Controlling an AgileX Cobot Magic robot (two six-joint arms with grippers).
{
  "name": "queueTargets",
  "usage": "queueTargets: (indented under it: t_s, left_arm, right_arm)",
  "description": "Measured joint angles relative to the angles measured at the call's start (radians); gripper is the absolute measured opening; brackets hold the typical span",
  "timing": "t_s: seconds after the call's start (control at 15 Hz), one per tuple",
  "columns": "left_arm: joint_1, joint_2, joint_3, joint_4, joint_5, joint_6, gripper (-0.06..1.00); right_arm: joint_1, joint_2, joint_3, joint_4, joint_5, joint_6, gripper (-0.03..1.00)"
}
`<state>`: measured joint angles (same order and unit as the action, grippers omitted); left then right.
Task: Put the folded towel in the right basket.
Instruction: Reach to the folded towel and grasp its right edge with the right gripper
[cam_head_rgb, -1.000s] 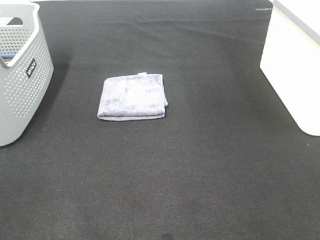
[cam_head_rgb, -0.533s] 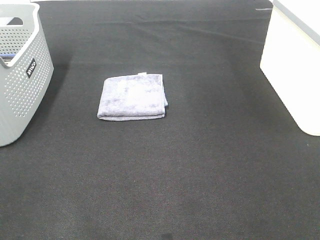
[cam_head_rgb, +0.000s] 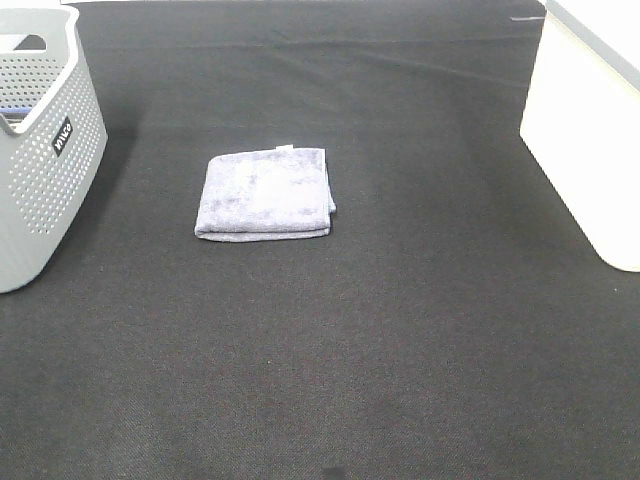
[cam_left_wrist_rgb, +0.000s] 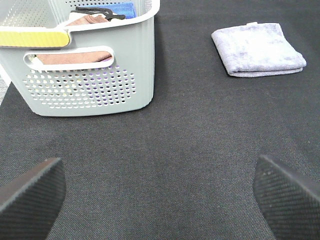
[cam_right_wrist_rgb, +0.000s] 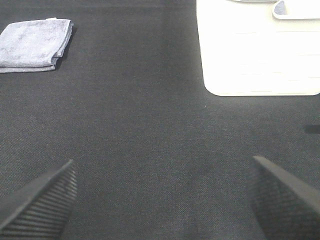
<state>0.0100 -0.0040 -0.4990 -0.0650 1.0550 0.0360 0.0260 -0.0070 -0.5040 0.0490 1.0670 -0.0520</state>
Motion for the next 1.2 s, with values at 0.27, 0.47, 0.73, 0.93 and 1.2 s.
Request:
queueTargets:
  t_s: [0.27,0.47,0.73,0.93,1.2]
  left_arm:
    - [0.0,0.0,0.0,0.0,0.0,0.0,0.97]
    - [0.0,0.0,0.0,0.0,0.0,0.0,0.97]
    - [0.0,0.0,0.0,0.0,0.0,0.0,0.97]
    - [0.0,0.0,0.0,0.0,0.0,0.0,0.97]
    - [0.0,0.0,0.0,0.0,0.0,0.0,0.97]
  right_arm:
    - [0.0,0.0,0.0,0.0,0.0,0.0,0.86]
    - [0.0,0.0,0.0,0.0,0.0,0.0,0.86]
    - [0.0,0.0,0.0,0.0,0.0,0.0,0.86]
    - [0.0,0.0,0.0,0.0,0.0,0.0,0.86]
    - [0.0,0.0,0.0,0.0,0.0,0.0,0.86]
